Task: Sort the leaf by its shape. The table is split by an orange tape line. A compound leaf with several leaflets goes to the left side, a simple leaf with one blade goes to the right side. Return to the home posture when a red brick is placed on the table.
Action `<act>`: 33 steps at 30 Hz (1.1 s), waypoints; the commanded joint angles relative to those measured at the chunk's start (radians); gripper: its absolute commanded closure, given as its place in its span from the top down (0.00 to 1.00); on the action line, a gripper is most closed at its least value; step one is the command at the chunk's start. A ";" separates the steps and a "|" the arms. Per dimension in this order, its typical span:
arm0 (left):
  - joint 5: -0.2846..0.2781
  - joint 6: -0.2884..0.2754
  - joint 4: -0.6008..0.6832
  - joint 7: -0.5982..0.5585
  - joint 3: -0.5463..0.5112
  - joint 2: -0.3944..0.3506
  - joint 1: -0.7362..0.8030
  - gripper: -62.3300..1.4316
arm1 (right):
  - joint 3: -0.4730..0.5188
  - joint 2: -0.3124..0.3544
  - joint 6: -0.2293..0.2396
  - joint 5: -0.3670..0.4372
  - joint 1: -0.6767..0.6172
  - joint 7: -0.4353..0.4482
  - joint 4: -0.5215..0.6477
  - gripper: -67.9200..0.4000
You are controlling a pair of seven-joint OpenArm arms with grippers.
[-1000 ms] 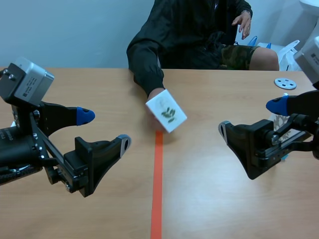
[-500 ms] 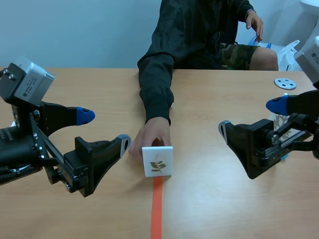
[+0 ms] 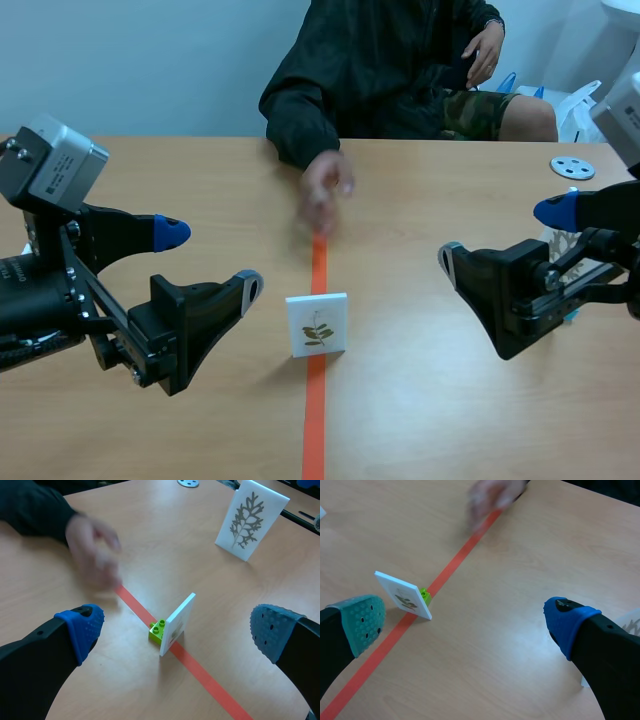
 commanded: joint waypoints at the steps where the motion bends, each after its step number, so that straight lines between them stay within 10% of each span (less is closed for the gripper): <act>1: -0.008 0.001 0.003 -0.016 -0.003 -0.006 -0.001 1.00 | 0.010 -0.002 -0.002 0.007 0.012 0.015 0.008 1.00; 16: -0.008 0.001 0.003 -0.018 -0.003 -0.006 -0.001 1.00 | -0.018 -0.053 -0.002 -0.029 0.034 0.017 -0.011 1.00; 33: -0.008 0.001 0.003 -0.020 -0.003 -0.006 -0.003 1.00 | -0.306 -0.053 0.005 -0.230 0.268 0.212 -0.363 1.00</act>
